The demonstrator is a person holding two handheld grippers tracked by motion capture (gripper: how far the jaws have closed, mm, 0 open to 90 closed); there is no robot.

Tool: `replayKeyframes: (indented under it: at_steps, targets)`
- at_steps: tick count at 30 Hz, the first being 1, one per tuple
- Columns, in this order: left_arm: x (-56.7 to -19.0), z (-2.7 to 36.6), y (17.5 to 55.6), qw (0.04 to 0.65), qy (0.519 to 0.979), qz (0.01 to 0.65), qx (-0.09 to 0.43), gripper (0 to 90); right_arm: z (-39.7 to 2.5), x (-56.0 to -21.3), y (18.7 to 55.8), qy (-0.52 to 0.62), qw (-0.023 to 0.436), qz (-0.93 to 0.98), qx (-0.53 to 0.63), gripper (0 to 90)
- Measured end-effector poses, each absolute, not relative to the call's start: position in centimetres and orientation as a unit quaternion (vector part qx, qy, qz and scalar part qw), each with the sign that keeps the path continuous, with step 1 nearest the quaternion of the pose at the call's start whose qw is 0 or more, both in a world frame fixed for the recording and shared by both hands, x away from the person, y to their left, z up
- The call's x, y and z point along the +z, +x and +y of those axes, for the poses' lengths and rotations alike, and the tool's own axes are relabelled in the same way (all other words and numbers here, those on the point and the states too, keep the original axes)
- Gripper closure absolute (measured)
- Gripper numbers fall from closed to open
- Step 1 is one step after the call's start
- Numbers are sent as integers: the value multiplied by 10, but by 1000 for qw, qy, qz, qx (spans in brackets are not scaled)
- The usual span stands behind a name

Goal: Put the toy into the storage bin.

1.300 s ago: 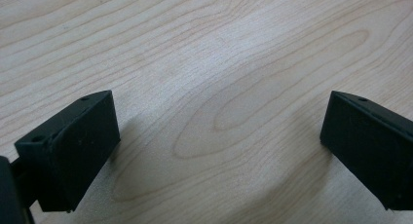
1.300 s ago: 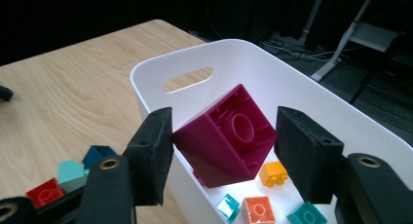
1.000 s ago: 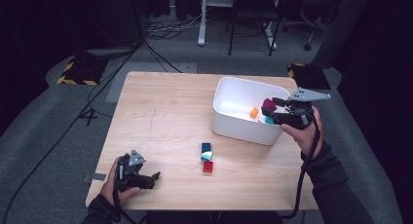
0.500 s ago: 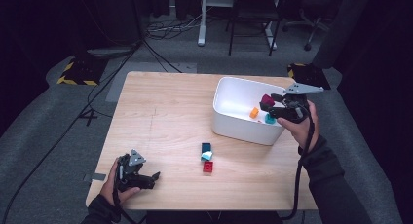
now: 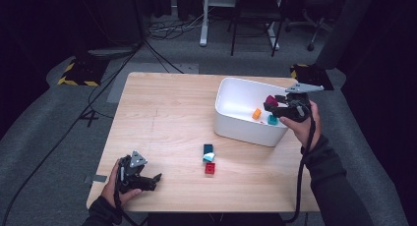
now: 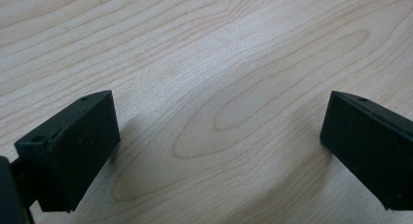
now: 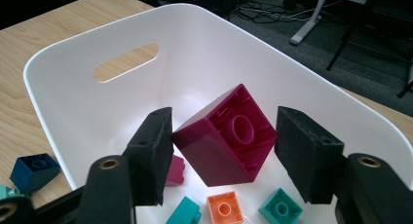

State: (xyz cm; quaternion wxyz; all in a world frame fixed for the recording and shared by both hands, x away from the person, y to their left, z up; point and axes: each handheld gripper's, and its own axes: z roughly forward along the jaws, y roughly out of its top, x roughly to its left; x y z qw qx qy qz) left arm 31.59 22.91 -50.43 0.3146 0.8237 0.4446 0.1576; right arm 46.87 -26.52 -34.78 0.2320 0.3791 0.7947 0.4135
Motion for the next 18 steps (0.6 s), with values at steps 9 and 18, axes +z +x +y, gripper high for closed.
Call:
replayKeyframes:
  at_steps: [9, 18]
  targets:
    - [-504, 229, 316, 312, 824, 445, 156, 7, -264, -351, 466, 373, 235, 797, 413, 403]
    - [-504, 229, 316, 312, 825, 445, 154, 6, -263, -354, 464, 369, 227, 799, 417, 393]
